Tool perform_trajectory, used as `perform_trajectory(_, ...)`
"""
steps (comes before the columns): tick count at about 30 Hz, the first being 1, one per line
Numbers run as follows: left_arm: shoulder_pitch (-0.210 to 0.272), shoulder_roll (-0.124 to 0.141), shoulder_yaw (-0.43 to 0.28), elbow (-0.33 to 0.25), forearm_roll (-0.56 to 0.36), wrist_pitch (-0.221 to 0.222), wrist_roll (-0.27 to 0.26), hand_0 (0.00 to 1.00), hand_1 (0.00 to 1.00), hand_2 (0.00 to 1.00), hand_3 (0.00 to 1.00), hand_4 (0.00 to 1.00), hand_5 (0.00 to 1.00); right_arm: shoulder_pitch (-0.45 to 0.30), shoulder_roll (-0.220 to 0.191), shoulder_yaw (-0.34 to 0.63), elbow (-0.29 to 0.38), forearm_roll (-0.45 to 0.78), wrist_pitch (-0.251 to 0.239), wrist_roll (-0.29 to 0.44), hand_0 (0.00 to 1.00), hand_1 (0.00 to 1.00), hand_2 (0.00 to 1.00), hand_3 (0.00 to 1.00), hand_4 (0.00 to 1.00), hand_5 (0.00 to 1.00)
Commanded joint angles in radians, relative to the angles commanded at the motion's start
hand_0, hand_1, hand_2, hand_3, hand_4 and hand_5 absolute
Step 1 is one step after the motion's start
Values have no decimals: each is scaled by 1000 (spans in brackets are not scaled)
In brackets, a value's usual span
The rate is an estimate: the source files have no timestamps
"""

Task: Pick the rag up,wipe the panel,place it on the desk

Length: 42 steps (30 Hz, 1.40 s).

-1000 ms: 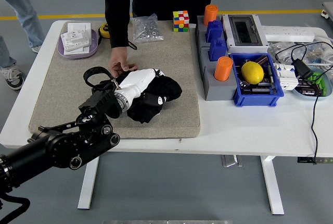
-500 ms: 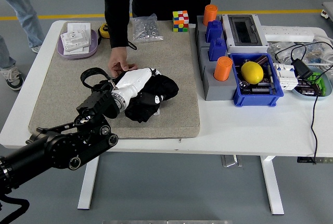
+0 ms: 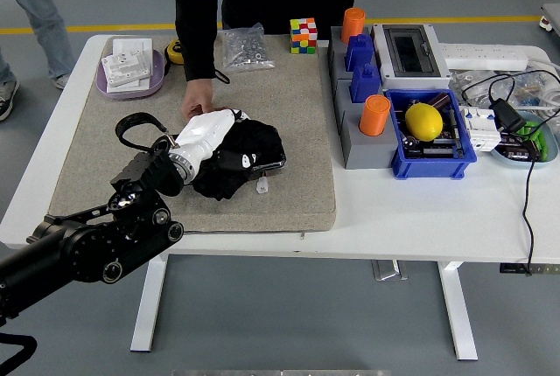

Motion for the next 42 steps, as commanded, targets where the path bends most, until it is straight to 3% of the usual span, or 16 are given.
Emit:
perform_trajectory(14,37,43,-55,12,24,14,3,222,100,453,318,2,2,-5,0,6,-1,-2,0,0,691,448,638,617,998,698)
perform_trajectory(30,92,121,-136,4,54,30,4,219,93,448,313,2,2,-10,-2,28,-8,-12,6,-5,691,448,638,616,998,699)
perform_trajectory(42,120,160,-182,2,65,42,2,208,86,444,305,2,2,-8,-2,34,-9,-12,4,-4,691,448,638,617,998,698)
